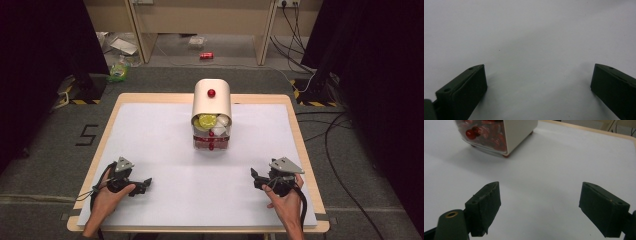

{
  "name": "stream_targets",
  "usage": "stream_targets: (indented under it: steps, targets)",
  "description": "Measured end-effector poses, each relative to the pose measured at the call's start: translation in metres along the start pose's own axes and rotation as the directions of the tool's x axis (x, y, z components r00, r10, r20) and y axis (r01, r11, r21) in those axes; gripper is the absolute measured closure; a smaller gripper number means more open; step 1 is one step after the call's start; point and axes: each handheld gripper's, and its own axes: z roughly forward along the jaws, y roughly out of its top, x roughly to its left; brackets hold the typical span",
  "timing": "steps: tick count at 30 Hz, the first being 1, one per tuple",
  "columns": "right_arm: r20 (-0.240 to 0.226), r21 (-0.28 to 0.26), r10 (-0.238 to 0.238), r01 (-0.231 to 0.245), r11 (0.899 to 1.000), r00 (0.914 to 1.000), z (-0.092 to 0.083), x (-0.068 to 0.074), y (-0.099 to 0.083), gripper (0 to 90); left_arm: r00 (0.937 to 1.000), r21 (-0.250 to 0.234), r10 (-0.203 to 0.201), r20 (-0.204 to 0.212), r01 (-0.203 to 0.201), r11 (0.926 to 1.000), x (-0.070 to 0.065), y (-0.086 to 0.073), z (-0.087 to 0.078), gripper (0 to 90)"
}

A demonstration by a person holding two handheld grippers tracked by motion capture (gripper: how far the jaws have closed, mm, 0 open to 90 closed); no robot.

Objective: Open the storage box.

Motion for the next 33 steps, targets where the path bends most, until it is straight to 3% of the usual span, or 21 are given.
stream_targets:
  steps: [18, 33]
  targets:
    - [-0.07, -0.071, -0.065, 0.061, 0.996, 0.9954, 0.007, 0.028, 0.053, 22.4, 1.0, 0.001, 0.0, 0.002, 0.0, 1.0, 0.0, 0.0, 0.0, 0.0]
    - [-0.11, -0.101, -0.091, 0.08, 0.992, 0.9898, 0.014, 0.048, 0.077, 24.1, 1.0, 0.001, -0.001, 0.003, 0.001, 1.0, 0.001, 0.0, 0.0, 0.0]
